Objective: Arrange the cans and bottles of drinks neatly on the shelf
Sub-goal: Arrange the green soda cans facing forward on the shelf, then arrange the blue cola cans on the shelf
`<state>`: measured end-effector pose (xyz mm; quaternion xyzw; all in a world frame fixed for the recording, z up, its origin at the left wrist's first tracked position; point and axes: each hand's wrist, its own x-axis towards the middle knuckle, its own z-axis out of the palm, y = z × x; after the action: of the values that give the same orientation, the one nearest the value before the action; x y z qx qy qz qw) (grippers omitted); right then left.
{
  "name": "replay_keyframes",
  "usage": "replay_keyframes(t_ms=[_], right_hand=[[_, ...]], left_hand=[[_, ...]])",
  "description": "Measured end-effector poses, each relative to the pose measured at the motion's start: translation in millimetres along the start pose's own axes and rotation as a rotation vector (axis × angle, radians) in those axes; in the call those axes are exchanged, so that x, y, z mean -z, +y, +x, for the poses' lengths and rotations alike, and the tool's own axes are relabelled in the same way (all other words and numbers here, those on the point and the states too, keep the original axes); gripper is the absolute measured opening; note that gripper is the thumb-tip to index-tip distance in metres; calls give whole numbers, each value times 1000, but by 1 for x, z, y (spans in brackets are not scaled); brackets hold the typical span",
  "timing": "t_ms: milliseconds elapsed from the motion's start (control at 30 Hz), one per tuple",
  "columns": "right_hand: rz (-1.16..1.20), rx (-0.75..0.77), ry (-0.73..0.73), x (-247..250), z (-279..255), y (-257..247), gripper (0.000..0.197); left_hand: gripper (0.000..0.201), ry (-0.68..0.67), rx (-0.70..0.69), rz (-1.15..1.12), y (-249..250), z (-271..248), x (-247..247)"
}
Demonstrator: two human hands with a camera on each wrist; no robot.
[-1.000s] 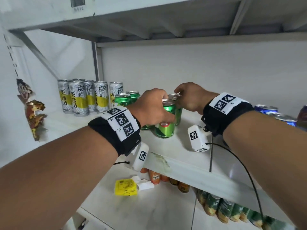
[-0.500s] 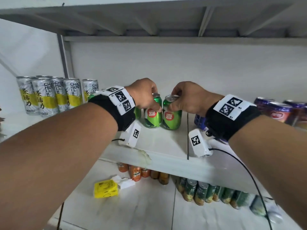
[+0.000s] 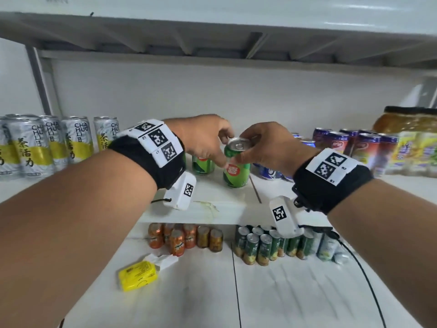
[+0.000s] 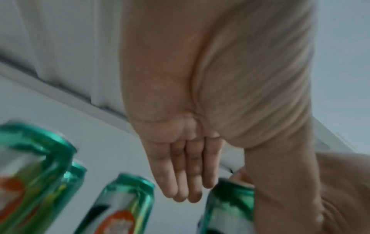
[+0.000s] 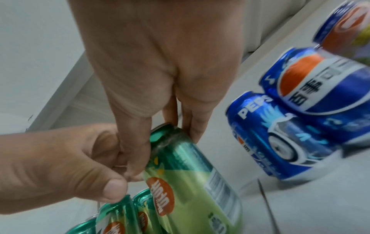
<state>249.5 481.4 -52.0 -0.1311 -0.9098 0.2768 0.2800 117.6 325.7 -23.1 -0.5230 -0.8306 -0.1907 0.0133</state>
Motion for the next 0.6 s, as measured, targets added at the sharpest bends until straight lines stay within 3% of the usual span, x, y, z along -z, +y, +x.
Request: replay_keyframes(t_ms=[167, 367, 600], right_hand=[[223, -27, 59, 5, -42, 14, 57], [317, -11, 122, 58, -87, 47, 62], [112, -55, 229, 136, -105, 111, 54]], left_hand=[[59, 40, -108, -125, 23, -9, -27], [54, 88, -282, -229, 86, 5, -51], [43, 95, -347, -273, 169, 60, -83]])
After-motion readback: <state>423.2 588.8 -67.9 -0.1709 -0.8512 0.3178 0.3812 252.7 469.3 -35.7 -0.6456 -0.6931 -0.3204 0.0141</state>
